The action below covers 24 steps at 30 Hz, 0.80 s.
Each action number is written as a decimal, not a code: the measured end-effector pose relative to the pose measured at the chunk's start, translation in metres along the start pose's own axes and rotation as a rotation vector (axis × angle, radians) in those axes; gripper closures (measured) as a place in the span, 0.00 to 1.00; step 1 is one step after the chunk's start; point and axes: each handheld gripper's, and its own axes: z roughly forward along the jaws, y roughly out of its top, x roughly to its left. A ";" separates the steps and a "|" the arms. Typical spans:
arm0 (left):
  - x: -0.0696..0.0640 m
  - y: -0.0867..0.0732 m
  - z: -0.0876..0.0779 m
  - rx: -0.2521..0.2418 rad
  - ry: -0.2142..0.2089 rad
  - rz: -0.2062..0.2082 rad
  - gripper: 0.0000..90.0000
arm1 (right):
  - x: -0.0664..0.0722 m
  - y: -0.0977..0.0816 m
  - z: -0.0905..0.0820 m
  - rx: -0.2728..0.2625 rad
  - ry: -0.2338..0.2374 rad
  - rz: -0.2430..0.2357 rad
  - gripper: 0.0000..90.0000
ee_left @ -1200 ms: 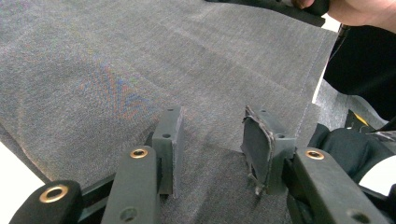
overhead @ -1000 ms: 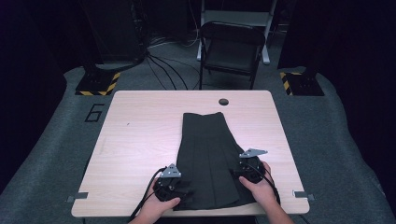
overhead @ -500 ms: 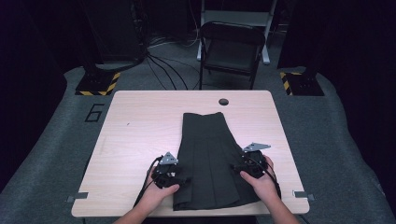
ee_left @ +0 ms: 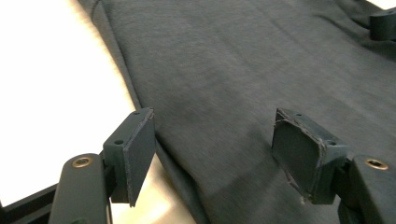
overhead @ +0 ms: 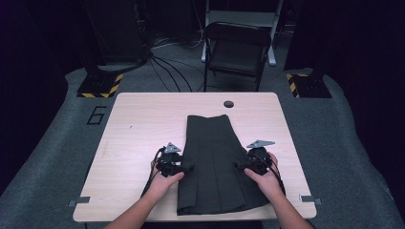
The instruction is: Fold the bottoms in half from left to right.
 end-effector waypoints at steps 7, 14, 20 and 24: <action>0.003 0.006 0.011 -0.006 0.007 -0.024 0.33 | -0.005 -0.001 0.009 0.037 -0.022 0.048 0.10; 0.006 0.005 0.015 -0.008 0.042 -0.006 0.33 | -0.006 -0.001 0.016 0.055 -0.030 0.042 0.11; 0.009 0.005 0.017 -0.014 0.039 -0.027 0.33 | -0.009 -0.001 0.018 0.065 -0.044 0.051 0.11; 0.010 0.005 0.018 0.006 0.046 0.000 0.32 | -0.010 -0.002 0.021 0.075 -0.041 0.052 0.11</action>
